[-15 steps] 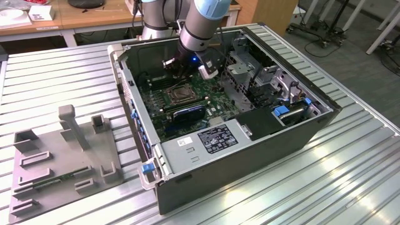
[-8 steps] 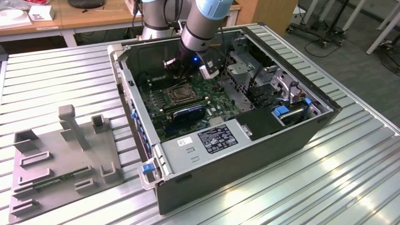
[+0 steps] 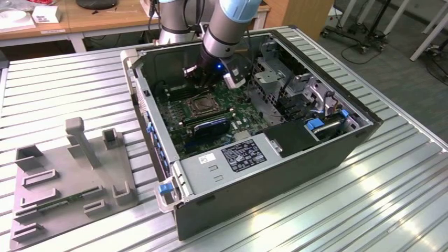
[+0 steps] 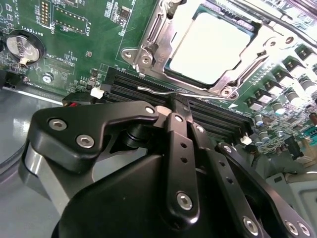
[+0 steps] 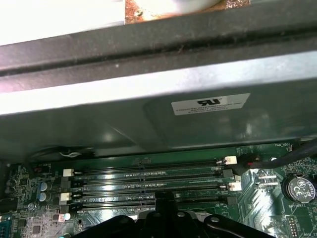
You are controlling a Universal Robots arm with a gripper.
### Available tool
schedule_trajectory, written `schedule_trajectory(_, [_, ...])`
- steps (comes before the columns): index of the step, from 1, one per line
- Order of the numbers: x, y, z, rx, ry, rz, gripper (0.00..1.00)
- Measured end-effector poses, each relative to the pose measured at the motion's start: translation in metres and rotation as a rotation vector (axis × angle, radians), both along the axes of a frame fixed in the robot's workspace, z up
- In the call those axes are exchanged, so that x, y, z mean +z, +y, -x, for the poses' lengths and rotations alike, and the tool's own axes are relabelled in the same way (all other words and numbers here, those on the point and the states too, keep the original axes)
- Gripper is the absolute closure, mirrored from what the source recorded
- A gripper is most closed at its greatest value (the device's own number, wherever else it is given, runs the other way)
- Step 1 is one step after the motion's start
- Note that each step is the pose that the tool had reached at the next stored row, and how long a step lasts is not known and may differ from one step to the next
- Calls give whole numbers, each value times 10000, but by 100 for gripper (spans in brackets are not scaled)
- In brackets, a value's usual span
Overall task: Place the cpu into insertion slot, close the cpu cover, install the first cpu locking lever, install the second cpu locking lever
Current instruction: 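Install the first cpu locking lever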
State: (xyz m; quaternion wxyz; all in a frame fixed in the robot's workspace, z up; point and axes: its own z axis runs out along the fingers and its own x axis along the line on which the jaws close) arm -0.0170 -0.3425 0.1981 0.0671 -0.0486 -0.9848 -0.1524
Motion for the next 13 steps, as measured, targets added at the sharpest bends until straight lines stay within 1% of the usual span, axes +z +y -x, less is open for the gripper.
schedule_trajectory(5, [-16, 0, -10, -1, 0, 11, 89])
schedule_trajectory(13, [-47, -1, -42, -1, 1, 60, 89])
